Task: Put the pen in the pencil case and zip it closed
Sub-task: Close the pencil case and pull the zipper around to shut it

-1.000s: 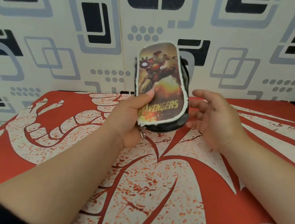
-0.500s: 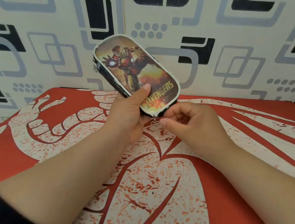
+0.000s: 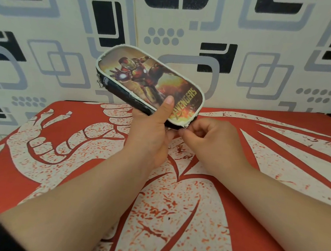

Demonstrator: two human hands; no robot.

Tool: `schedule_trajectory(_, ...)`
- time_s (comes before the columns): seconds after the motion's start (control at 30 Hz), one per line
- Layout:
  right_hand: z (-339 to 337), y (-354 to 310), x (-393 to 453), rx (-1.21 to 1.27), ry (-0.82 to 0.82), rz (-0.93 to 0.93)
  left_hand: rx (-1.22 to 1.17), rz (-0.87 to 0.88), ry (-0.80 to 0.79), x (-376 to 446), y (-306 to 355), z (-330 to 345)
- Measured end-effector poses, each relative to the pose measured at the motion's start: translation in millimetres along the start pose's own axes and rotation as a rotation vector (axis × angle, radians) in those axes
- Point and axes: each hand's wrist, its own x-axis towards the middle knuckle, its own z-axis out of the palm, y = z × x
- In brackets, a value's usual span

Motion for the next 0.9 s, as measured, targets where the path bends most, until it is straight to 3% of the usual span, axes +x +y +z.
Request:
schedule_trajectory(0.2, -2.7, -0.1, 0.1, -0.026, -0.009, -0.077, 0.057, -0.015, 0.03, 1.4, 3.8, -3.5)
schedule_trajectory(0.43, -8.2, -3.2, 1.9, -0.336, 0.008, -0.239, 0.16, -0.013, 0.099, 3.4, 4.2, -6.4)
schedule_trajectory(0.9, -12.0, -4.0, 7.0, -0.59, 0.081, -0.283, 0.186, 0.011, 0.169, 3.3, 5.4, -2.7)
